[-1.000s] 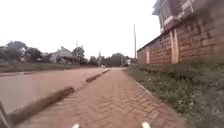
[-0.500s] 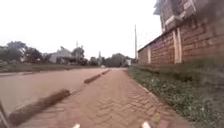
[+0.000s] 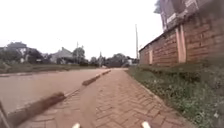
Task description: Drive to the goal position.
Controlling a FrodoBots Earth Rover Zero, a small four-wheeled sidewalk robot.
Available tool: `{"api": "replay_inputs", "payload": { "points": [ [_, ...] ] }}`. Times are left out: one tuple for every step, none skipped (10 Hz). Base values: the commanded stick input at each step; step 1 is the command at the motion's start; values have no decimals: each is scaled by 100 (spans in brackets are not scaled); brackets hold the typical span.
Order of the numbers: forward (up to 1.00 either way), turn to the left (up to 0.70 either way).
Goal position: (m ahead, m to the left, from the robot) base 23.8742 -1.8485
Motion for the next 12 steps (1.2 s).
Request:
{"api": "replay_inputs", "payload": {
  "points": [
    [50, 0],
    [50, 0],
    [50, 0],
    [50, 0],
    [50, 0],
    [50, 10],
    [50, 4],
    [50, 0],
    [50, 0],
    [50, 0],
    [50, 0],
    [50, 0]
  ]
}}
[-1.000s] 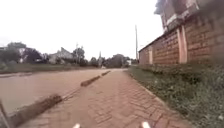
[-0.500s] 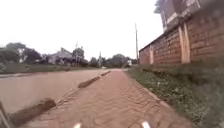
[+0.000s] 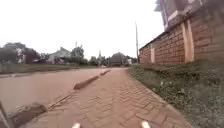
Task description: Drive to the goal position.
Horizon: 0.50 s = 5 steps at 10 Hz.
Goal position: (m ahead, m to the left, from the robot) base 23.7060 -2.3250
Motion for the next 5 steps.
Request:
{"api": "replay_inputs", "payload": {
  "points": [
    [50, 0],
    [50, 0],
    [50, 0],
    [50, 0],
    [50, 0]
  ]
}}
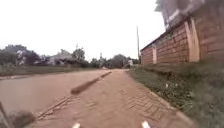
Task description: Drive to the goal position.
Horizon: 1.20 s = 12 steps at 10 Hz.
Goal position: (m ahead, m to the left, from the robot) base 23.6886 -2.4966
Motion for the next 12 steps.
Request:
{"api": "replay_inputs", "payload": {
  "points": [
    [50, 2],
    [50, 4],
    [50, -7],
    [50, -34],
    [50, 7],
    [50, 3],
    [50, 0],
    [50, 0],
    [50, 0],
    [50, 0],
    [50, 0],
    [50, 7]
  ]
}}
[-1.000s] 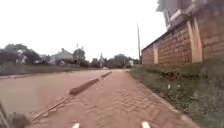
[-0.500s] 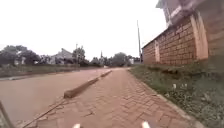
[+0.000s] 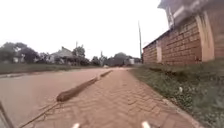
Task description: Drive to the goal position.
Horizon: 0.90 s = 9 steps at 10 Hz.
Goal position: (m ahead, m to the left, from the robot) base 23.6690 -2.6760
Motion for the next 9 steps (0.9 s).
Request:
{"api": "replay_inputs", "payload": {
  "points": [
    [50, 3],
    [50, 2],
    [50, -22],
    [50, -46],
    [50, -18],
    [50, -3],
    [50, 25],
    [50, 24],
    [50, 23]
  ]
}}
